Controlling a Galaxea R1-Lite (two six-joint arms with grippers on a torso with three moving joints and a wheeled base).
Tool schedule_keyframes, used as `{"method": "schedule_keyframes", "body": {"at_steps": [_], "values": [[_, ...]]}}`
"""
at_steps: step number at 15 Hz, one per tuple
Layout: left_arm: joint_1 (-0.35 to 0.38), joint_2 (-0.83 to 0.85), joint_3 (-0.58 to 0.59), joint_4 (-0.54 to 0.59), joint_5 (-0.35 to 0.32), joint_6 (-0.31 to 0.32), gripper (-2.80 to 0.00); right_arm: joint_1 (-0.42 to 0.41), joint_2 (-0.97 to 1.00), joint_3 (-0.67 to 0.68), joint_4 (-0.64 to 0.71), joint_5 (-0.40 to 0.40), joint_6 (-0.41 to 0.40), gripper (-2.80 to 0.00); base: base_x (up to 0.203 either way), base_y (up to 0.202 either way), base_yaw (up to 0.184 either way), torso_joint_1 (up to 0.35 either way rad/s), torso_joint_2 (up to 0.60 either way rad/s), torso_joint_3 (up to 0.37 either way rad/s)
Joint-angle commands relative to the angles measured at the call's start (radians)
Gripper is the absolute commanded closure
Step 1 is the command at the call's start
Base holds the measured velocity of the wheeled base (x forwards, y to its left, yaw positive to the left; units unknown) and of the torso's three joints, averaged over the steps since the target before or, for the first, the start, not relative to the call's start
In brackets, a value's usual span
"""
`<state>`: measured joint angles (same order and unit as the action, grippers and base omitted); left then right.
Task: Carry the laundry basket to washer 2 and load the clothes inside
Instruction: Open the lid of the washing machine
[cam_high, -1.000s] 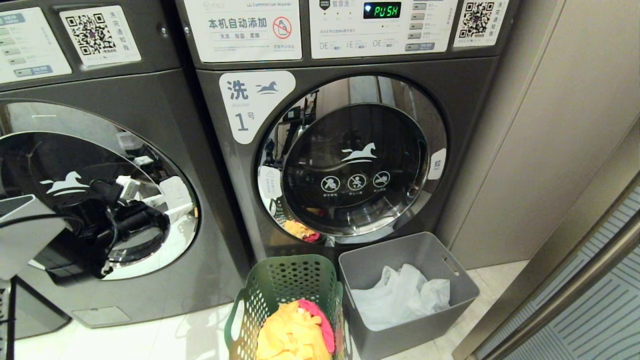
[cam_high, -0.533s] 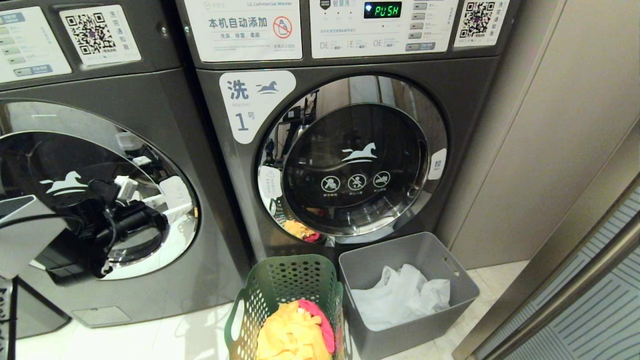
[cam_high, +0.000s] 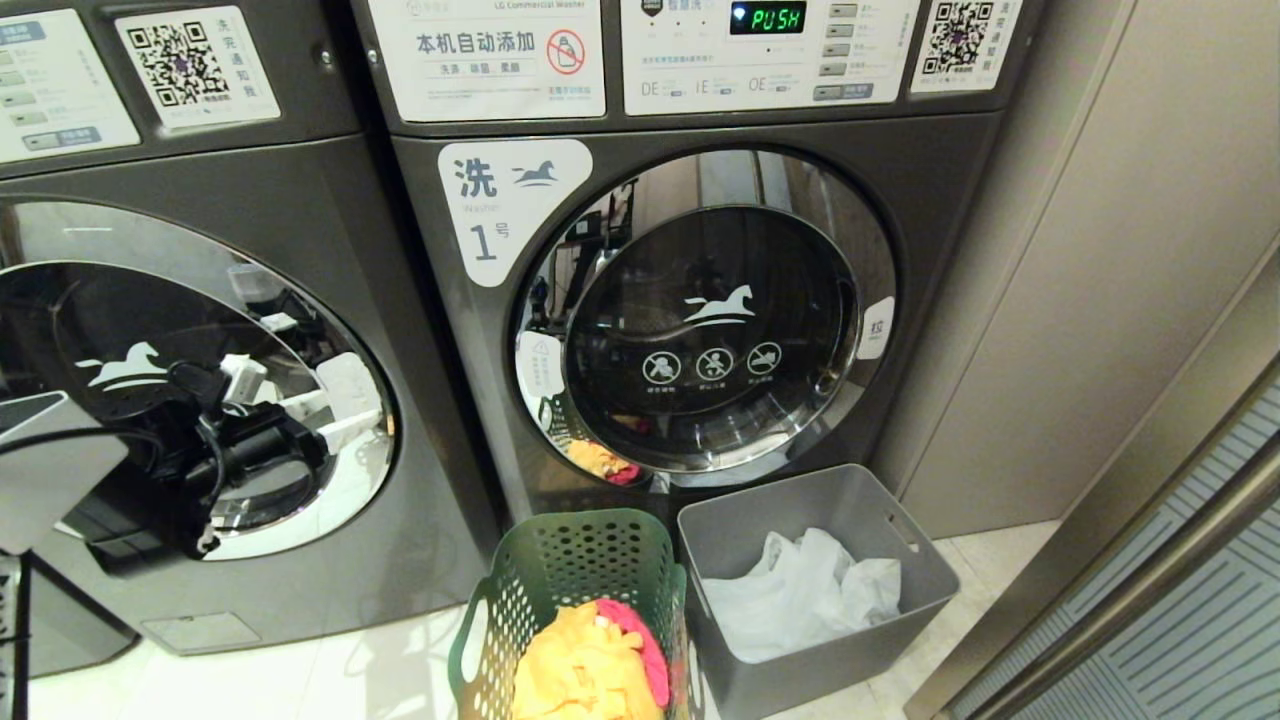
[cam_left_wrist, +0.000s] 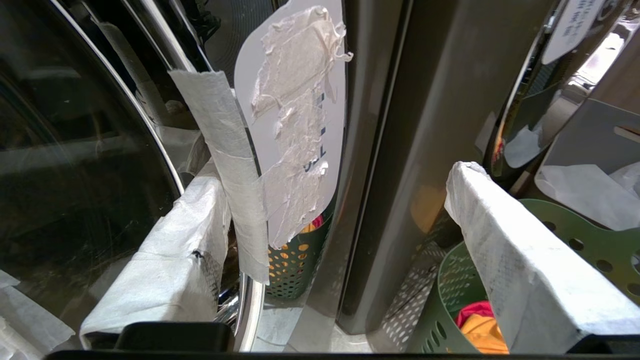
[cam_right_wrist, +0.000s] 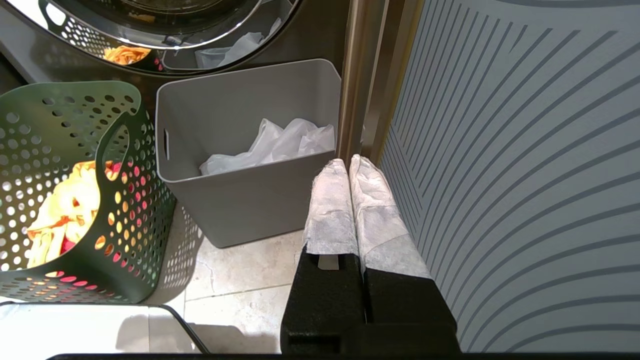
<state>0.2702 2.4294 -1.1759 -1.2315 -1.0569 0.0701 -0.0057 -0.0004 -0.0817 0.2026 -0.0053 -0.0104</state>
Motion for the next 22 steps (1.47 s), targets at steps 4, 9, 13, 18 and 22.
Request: {"method": "schedule_keyframes", "body": {"at_steps": [4,9,13,18,22], "values": [[-0.013,-0.011,0.068,-0.053,-0.041,0.000,-2.80,0.000,0.001,0.000,0.001,0.001,0.000,0.00,0.000,0.000,0.000,0.000,0.00,0.000],[0.021,-0.024,0.112,-0.074,-0.030,0.011,-2.80,0.000,0.001,0.000,0.001,0.000,0.000,0.00,0.000,0.000,0.000,0.000,0.00,0.000],[0.132,-0.061,0.133,-0.072,-0.018,0.010,-2.80,0.000,0.000,0.000,0.001,0.001,0.000,0.00,0.000,0.000,0.000,0.000,0.00,0.000],[0.230,-0.117,0.167,-0.072,-0.018,0.046,-2.80,0.000,0.002,0.000,0.001,0.001,0.000,0.00,0.000,0.000,0.000,0.000,0.00,0.000],[0.284,-0.194,0.232,-0.072,-0.020,0.055,-2.80,0.000,0.000,-0.001,0.001,0.000,0.000,0.00,0.000,0.000,0.000,0.000,0.00,0.000]]}}
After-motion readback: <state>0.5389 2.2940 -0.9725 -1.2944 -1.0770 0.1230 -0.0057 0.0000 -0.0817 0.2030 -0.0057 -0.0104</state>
